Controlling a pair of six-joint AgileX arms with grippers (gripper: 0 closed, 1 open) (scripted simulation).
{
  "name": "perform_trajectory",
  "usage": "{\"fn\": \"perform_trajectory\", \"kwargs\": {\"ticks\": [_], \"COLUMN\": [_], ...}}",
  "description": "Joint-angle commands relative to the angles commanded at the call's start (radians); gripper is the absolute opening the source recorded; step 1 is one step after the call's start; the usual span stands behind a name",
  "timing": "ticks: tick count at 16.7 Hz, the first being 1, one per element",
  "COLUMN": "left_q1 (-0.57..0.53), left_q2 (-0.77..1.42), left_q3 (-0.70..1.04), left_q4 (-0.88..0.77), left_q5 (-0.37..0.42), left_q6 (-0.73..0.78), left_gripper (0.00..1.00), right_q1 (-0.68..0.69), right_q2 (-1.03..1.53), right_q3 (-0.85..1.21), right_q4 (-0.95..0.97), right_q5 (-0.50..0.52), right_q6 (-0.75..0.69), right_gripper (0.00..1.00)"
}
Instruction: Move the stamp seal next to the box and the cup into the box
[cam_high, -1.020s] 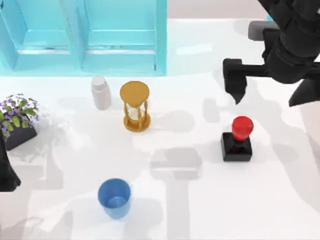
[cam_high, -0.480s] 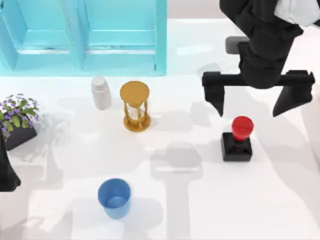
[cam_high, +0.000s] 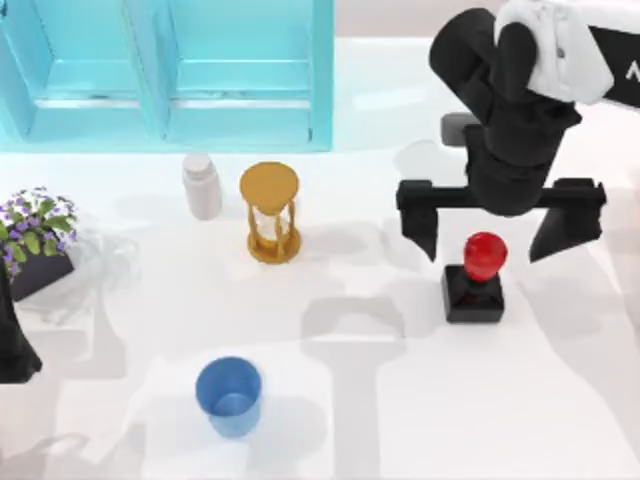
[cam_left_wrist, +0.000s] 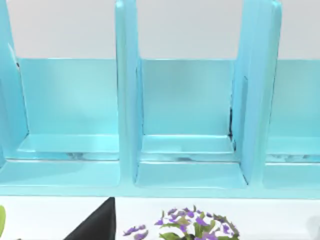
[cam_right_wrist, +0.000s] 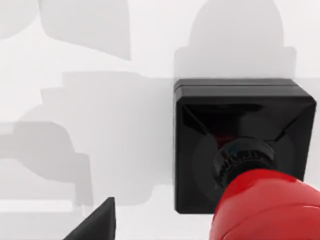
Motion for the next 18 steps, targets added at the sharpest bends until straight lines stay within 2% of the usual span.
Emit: {"fn": "perform_trajectory", "kwargs": {"ticks": [3, 7, 18], "left_q1": [0.000, 0.000, 0.000], "left_q2": [0.000, 0.000, 0.000], "left_q3": [0.000, 0.000, 0.000], "left_q4": [0.000, 0.000, 0.000], "left_q5": [0.000, 0.000, 0.000], "left_q6": [0.000, 0.000, 0.000], "left_gripper": [1.00, 1.00, 1.00], "right_q1": [0.002, 0.002, 0.002], "right_q2": [0.019, 0.022, 0.022], "right_q3": [-0.076, -0.084, -0.084], "right_q4": [0.090, 0.100, 0.100], "right_q5": [0.000, 0.000, 0.000], "right_q6": [0.002, 0.003, 0.003], "right_gripper": [1.00, 1.00, 0.17]}}
